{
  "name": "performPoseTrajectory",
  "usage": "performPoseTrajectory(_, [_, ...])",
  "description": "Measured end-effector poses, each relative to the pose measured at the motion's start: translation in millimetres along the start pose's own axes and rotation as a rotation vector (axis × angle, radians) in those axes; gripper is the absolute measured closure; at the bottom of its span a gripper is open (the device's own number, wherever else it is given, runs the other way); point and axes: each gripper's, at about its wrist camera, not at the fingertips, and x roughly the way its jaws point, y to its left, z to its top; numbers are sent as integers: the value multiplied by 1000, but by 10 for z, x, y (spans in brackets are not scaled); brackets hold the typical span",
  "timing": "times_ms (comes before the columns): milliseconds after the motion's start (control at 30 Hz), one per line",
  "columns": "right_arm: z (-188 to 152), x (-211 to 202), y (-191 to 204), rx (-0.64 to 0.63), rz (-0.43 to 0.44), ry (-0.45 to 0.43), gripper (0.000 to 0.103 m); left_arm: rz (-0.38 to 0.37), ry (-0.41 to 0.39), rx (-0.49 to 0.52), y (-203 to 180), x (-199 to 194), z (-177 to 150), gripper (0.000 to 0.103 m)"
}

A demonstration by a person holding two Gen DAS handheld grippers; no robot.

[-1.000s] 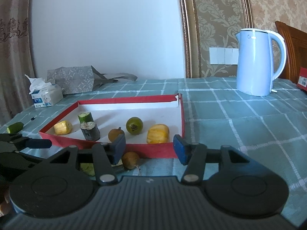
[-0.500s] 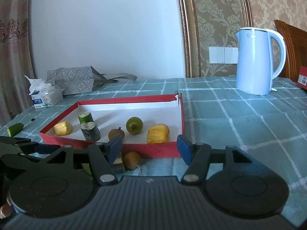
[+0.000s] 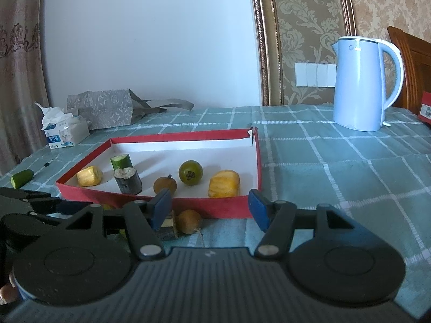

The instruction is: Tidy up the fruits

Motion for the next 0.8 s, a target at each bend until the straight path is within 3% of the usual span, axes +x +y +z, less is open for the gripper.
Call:
performPoseTrajectory(133, [-7, -3, 11, -5, -4, 0, 39, 11, -6, 29, -43, 3, -5, 49])
performPoseTrajectory(267, [-8, -7, 10, -1, -12, -4, 34, -14, 10, 43, -61, 23, -9, 61])
performPoseTrajectory(467, [-8, -2, 9, -3, -12, -4, 34, -19, 1, 64, -94, 15, -21, 70])
performPoseTrajectory(800, [-26, -9, -2, -17, -46, 1, 34, 30, -17, -31, 129, -147, -94, 70])
